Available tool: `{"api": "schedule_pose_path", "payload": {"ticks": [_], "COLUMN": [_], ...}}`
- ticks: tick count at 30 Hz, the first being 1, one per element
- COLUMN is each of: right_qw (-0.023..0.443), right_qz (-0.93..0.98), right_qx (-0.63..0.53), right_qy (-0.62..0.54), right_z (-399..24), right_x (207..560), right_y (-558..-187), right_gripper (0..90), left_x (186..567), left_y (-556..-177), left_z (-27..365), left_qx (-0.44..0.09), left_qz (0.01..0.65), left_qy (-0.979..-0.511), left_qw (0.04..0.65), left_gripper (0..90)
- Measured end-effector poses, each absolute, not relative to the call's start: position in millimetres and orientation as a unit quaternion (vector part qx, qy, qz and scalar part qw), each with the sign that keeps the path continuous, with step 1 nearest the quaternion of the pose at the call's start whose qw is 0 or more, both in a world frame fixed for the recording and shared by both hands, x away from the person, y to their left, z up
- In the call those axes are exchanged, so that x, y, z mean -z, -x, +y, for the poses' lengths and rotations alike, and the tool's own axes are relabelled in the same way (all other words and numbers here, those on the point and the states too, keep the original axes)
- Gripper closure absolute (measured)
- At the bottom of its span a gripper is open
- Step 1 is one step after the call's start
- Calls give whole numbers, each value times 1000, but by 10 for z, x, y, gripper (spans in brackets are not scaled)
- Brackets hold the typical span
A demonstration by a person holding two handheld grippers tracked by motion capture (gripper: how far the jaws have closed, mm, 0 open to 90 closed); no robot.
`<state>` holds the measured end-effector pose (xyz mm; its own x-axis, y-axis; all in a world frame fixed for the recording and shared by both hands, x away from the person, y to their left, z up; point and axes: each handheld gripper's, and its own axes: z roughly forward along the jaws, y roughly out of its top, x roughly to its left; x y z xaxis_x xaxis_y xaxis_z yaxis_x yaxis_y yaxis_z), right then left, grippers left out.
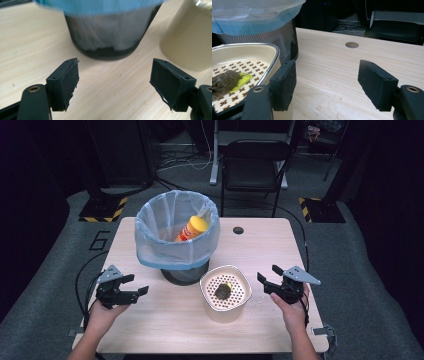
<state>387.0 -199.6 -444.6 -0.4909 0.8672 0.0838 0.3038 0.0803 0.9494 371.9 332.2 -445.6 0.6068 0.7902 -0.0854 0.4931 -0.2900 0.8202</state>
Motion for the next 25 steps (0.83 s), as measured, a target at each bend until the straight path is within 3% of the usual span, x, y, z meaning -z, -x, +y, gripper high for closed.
{"api": "schedule_pose_path", "payload": {"ticks": [11,25], "right_qw": [275,285], "right_qz": [697,724], "right_qx": [-508,-448], "right_qy": [-425,-440], "right_z": [-2003,-2096], "right_x": [4526,4821], "right_y": [-3895,-3992], "right_gripper": [308,297], "left_x": [4832,5164], "left_y": [-3735,-3837], "left_z": [3455,3681], "left_qx": [-176,-204], "left_qz": [423,484], "left_qy": [-780,-773], "left_qw": [427,356], "left_gripper": [174,149]}}
